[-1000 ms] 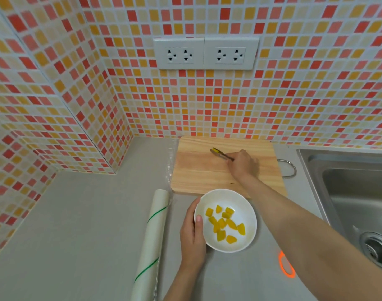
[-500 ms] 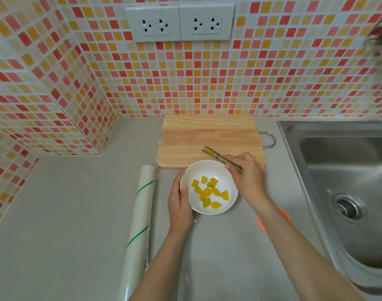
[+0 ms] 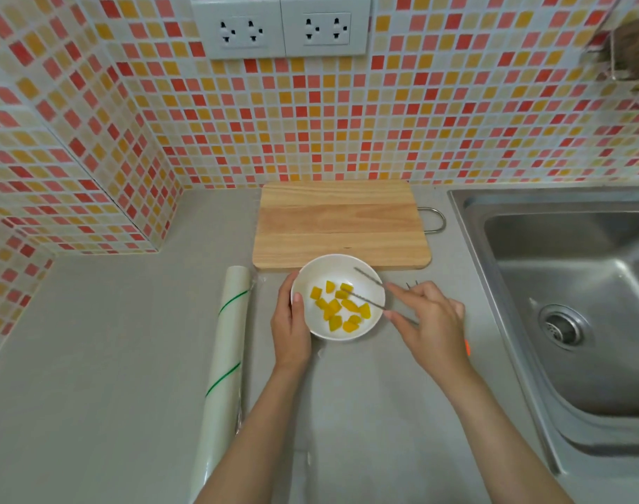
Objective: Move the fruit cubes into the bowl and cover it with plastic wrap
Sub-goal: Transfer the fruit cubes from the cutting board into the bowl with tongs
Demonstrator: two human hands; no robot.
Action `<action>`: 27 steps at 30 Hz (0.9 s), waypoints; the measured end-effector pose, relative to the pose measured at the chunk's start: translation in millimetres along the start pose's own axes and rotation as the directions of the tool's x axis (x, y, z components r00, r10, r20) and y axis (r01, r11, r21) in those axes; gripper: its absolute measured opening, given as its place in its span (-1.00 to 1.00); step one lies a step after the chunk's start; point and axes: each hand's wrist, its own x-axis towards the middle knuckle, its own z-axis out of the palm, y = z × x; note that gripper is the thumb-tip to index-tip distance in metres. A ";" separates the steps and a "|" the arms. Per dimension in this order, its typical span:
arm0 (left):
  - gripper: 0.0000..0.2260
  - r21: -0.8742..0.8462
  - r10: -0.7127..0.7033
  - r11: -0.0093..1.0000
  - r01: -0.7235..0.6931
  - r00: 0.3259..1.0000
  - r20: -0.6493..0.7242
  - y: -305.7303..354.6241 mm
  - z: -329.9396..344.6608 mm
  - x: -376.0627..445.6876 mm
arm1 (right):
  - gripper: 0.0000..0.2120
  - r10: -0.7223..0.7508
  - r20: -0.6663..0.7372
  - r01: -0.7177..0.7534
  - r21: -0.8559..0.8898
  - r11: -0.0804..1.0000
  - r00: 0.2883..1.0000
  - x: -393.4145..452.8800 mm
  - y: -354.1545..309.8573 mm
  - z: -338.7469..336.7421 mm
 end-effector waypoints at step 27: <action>-0.57 -0.006 -0.141 0.990 0.141 0.987 0.077 27.0 -13.3 11.8 | -0.56 0.261 0.005 -0.259 -0.116 0.959 0.965 125.7 24.8 34.2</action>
